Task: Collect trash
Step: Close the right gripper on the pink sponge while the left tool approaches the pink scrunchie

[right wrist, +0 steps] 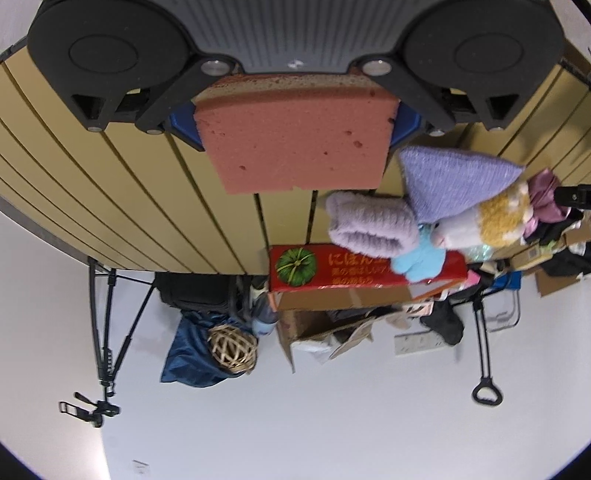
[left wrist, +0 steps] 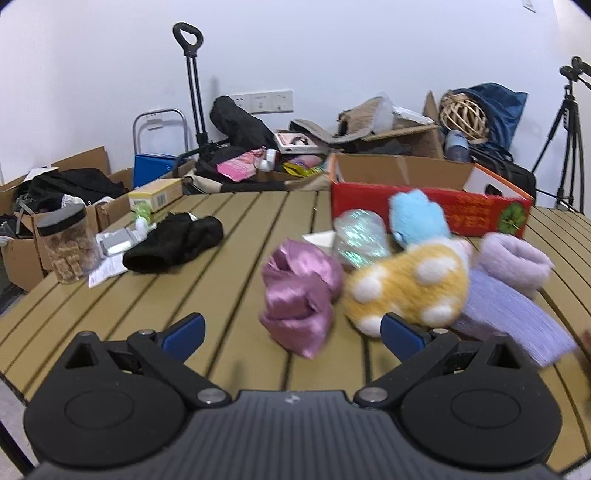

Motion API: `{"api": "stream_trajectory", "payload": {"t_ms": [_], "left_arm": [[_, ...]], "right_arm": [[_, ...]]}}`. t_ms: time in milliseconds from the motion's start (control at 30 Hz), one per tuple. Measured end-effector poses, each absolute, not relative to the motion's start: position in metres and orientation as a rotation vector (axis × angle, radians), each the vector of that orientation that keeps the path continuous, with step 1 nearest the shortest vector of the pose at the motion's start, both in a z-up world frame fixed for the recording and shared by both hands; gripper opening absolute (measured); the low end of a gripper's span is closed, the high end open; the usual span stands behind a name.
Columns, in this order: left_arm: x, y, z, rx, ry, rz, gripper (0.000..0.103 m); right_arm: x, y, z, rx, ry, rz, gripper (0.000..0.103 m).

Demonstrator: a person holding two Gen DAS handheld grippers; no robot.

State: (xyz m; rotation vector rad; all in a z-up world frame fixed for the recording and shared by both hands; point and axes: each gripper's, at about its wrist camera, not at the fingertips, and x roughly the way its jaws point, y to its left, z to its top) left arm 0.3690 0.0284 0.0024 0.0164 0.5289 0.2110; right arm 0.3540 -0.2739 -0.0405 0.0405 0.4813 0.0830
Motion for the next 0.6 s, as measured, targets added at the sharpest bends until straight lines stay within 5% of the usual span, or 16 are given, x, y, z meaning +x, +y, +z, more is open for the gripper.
{"api": "stream_trajectory", "payload": {"t_ms": [600], "left_arm": [[0.434, 0.048, -0.018, 0.026, 0.594, 0.232, 0.101]], "right_arm": [[0.366, -0.270, -0.046, 0.040, 0.426, -0.010, 0.098]]}}
